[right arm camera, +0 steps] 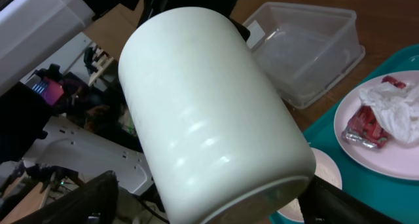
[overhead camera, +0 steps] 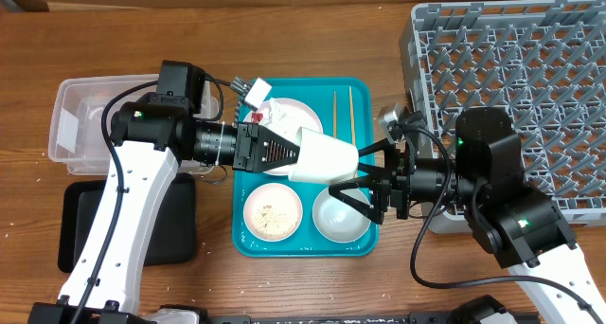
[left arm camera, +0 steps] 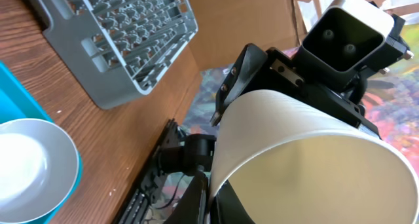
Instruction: Sort waste into correct bins and load items into the dishwasher
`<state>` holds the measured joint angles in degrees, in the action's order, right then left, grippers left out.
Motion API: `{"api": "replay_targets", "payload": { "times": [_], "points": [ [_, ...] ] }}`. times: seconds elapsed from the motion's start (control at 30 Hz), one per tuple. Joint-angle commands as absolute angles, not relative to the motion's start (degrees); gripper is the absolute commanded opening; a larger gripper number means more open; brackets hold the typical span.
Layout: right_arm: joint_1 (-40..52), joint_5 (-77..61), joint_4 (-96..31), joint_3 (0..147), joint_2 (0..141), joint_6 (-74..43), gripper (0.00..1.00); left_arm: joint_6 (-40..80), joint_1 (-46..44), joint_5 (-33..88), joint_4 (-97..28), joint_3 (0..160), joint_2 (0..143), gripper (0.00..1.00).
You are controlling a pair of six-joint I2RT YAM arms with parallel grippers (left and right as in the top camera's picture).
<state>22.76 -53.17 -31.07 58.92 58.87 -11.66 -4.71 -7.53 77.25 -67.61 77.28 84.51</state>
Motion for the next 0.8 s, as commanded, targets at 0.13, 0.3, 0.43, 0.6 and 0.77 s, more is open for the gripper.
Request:
{"api": "replay_targets", "payload": {
  "times": [0.13,0.3,0.43,0.6,0.77],
  "points": [
    [23.4,-55.2,-27.9,60.1,58.5,-13.3,0.95,-6.4,-8.6,78.9,-67.8,77.4,84.8,0.04],
    [23.4,-55.2,-27.1,60.1,58.5,-13.6,0.79,-6.4,-9.4,78.9,-67.7,77.4,84.8,0.04],
    [23.4,-55.4,-27.1,60.1,58.5,-13.7,0.67,-6.2,-9.4,78.9,-67.2,77.4,84.8,0.04],
    [21.5,-54.1,-28.0,60.1,57.7,-13.7,0.64,-6.2,-9.4,77.7,-67.3,77.4,84.8,0.55],
    [9.5,-44.2,-40.4,60.1,52.7,-13.8,0.58,-2.9,-9.3,67.2,-67.2,77.4,84.8,0.79]
  ]
}}
